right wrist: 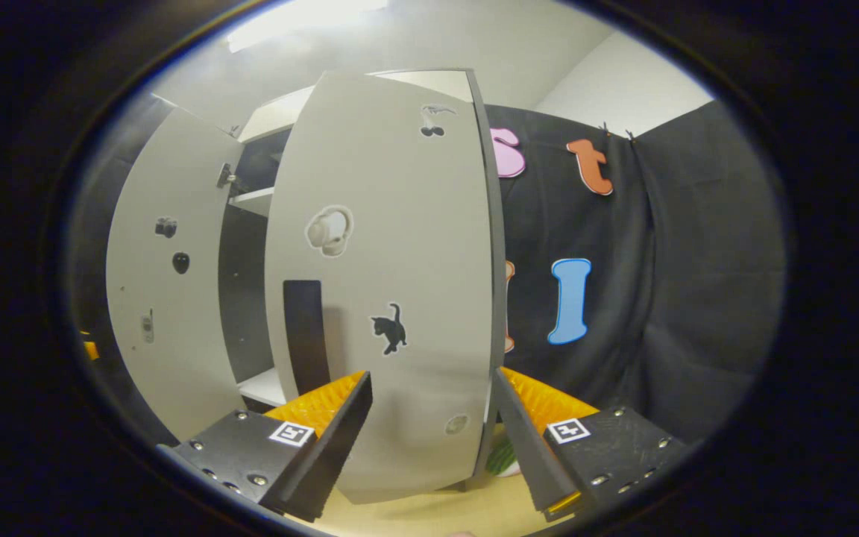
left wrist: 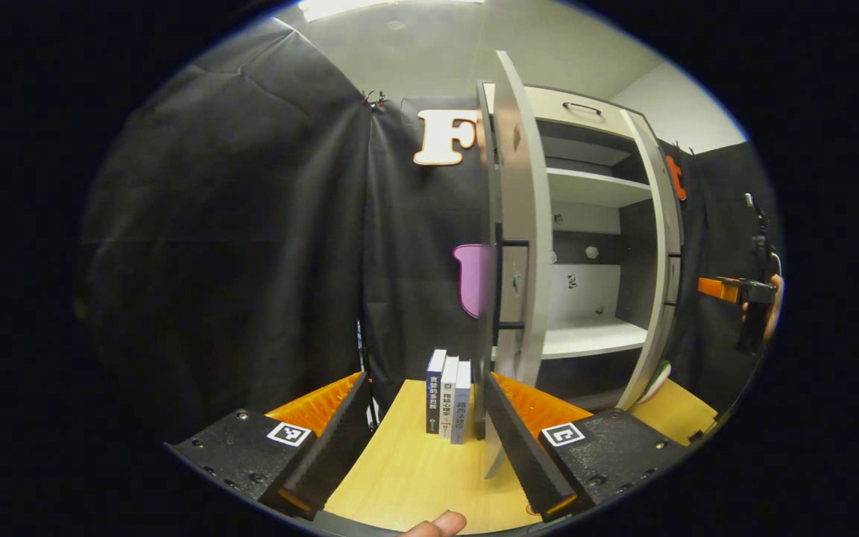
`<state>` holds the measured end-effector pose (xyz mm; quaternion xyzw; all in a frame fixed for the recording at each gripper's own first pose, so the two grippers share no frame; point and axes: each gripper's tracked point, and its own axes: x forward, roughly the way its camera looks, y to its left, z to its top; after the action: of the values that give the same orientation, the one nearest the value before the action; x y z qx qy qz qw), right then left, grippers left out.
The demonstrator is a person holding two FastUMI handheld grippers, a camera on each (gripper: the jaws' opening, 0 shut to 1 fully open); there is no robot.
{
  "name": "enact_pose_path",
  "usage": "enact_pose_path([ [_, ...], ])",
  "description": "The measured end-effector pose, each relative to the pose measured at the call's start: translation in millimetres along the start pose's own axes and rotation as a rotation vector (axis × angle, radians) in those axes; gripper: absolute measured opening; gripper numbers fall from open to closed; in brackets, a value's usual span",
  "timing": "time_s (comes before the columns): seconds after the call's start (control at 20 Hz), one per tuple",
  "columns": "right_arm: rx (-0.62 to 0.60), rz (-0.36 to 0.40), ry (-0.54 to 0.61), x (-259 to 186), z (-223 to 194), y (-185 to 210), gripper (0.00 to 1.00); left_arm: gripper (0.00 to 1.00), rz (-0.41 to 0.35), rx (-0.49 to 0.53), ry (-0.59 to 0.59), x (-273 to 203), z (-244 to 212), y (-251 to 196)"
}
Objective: Grasp the bottle in the cabinet with the left hand and place it on the coaster, then close the right door with the right hand and the left door with the left hand.
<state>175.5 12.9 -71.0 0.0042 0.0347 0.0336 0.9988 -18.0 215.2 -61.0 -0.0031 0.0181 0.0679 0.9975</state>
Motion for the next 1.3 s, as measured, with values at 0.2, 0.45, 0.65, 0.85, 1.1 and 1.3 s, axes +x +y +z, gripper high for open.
enact_pose_path([
  [0.2, 0.001, 0.047, -0.006, -17.2, -9.4, 11.0, 0.98, 0.93, 0.043, 0.019, -0.001, 22.5, 3.8, 25.3],
  [0.45, 0.006, 0.045, 0.013, -25.5, -24.5, 7.0, 0.99, 0.96, 0.057, 0.026, -0.015, 57.4, 20.8, 38.5],
  [0.65, 0.027, 0.022, 0.019, -35.8, -33.0, -6.3, 0.98, 0.93, 0.054, 0.021, -0.028, 83.0, 28.2, 40.4],
  [0.85, 0.049, 0.003, 0.014, -53.9, -38.5, -15.1, 0.98, 0.96, 0.014, -0.003, -0.048, 105.2, 40.6, 21.5],
  [1.1, -0.005, -0.009, -0.005, -90.1, -44.1, -45.5, 0.98, 0.9, -0.01, 0.12, -0.15, 119.7, 69.6, -19.0],
  [1.3, 0.006, -0.093, 0.008, -117.4, -56.2, -86.2, 0.98, 0.85, -0.109, 0.018, -0.093, 124.0, 59.1, -60.1],
])
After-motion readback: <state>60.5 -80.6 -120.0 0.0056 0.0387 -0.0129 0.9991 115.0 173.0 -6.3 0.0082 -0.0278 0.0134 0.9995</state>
